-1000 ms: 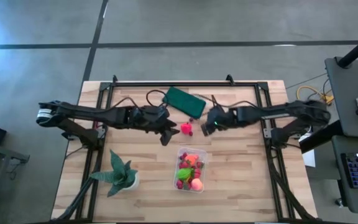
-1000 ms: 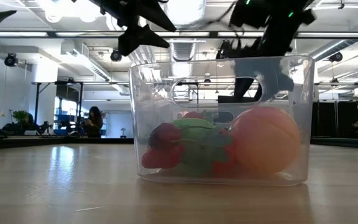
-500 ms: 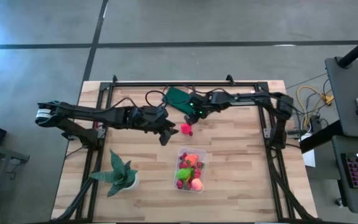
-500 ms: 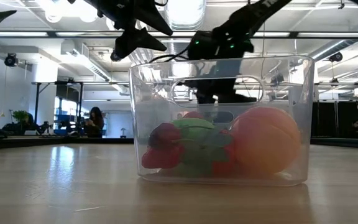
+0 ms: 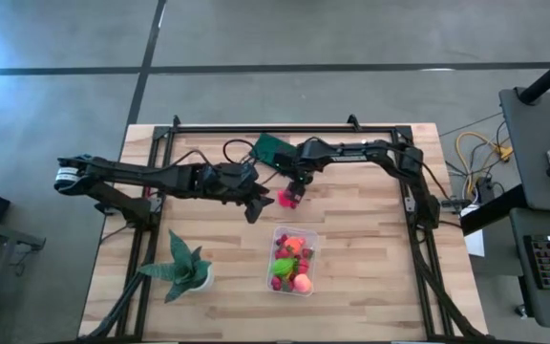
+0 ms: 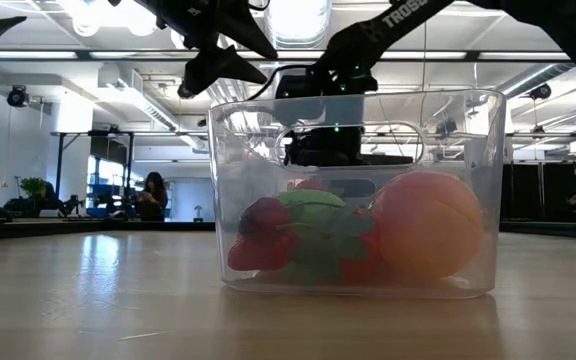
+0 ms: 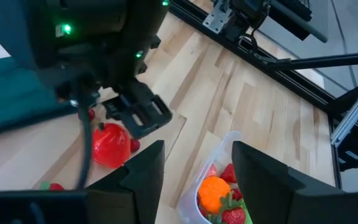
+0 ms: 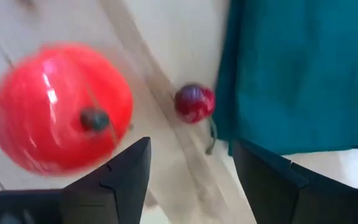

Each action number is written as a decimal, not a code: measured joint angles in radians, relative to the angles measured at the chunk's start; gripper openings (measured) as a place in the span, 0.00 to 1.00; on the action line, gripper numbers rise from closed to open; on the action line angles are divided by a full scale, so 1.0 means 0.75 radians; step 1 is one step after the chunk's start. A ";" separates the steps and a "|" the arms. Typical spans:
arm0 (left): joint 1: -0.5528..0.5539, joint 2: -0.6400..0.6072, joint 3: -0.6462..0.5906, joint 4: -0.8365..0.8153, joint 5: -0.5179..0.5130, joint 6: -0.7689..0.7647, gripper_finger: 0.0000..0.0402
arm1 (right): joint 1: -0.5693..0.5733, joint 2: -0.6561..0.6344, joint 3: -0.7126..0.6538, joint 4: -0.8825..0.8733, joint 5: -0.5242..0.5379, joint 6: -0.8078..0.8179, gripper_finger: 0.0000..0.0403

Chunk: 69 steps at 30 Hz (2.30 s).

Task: Pick and placing Produce into tupperware
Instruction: Put the red cherry into the transparent bin

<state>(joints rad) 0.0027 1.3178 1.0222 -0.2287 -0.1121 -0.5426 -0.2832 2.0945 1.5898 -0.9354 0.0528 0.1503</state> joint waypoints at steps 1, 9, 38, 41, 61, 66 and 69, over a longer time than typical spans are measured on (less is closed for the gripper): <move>0.003 0.000 0.000 0.000 0.000 0.000 0.43 | 0.002 -0.001 -0.004 -0.001 0.000 -0.050 0.54; 0.005 0.001 -0.005 0.000 0.000 0.011 0.43 | 0.019 -0.078 -0.059 0.084 0.001 -0.358 0.53; 0.032 0.002 -0.021 -0.011 -0.116 0.000 0.43 | -0.022 -0.083 -0.192 0.337 -0.033 -0.696 0.53; 0.032 0.002 -0.021 -0.011 -0.117 0.000 0.43 | -0.022 -0.083 -0.205 0.361 -0.046 -0.695 0.53; 0.033 0.002 -0.021 -0.011 -0.141 -0.005 0.43 | -0.024 -0.083 -0.268 0.430 -0.045 -0.645 0.45; 0.032 0.002 -0.021 -0.011 -0.141 -0.005 0.43 | -0.024 -0.083 -0.268 0.433 -0.045 -0.646 0.36; 0.033 0.002 -0.021 -0.011 -0.142 -0.005 0.43 | -0.024 -0.083 -0.268 0.439 -0.039 -0.645 0.31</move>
<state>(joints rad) 0.0272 1.3193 1.0061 -0.2367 -0.2184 -0.5461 -0.3016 2.0323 1.3891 -0.6065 0.0233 -0.3331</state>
